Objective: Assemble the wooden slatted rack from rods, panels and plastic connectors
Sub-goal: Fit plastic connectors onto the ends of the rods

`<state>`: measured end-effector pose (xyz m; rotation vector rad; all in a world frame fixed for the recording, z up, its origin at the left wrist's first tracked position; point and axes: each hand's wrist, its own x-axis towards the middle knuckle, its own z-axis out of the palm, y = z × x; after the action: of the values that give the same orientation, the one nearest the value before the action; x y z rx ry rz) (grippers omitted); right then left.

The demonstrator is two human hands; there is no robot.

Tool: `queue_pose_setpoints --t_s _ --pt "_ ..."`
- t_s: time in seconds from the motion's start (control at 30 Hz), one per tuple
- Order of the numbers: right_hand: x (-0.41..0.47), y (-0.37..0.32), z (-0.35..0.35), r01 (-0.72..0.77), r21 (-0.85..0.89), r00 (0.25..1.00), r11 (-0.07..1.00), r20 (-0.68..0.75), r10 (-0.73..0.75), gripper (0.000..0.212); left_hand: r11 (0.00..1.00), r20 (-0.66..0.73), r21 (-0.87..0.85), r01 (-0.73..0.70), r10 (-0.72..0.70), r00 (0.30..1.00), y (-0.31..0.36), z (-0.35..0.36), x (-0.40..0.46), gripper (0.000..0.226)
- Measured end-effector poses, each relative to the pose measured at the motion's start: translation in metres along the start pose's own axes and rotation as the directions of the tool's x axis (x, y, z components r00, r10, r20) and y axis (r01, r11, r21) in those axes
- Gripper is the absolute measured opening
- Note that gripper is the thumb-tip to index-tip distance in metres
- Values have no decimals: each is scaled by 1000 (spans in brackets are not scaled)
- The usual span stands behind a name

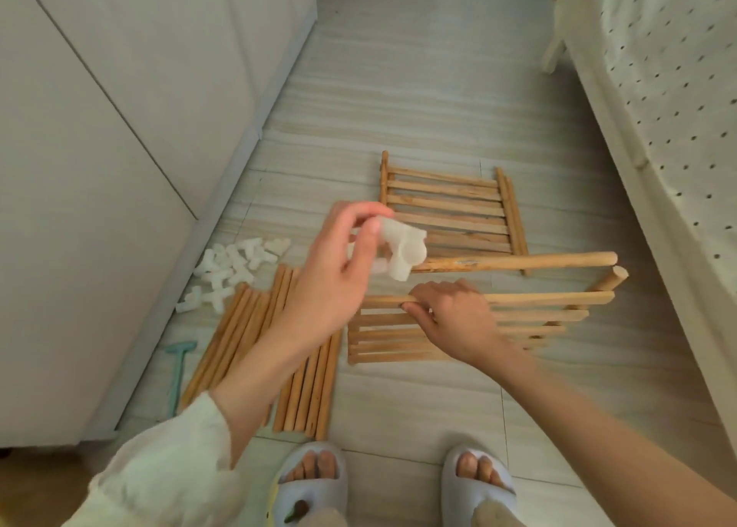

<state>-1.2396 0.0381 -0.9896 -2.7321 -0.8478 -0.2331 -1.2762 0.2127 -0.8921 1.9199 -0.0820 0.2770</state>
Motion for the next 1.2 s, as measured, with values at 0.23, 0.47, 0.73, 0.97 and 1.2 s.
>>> queue_pose_setpoints --t_s 0.23,0.47,0.73,0.97,1.2 --pt "-13 4 -35 -204 376 975 904 167 150 22 965 72 252 72 -93 993 -32 44 -4 18" --pt "-13 -12 -86 -513 822 837 245 416 357 27 936 136 351 -2 -49 990 -39 45 -2 15" --pt "-13 -32 -84 -650 759 687 -37 608 398 33 945 193 327 -18 -48 980 -26 38 -18 16" --pt "-44 -6 -118 -597 802 713 -6 534 454 39 797 325 550 -248 69 943 -35 32 -21 44" --pt "-89 59 -156 -352 936 554 18 193 810 22 641 350 685 -345 126 928 -41 34 -12 29"
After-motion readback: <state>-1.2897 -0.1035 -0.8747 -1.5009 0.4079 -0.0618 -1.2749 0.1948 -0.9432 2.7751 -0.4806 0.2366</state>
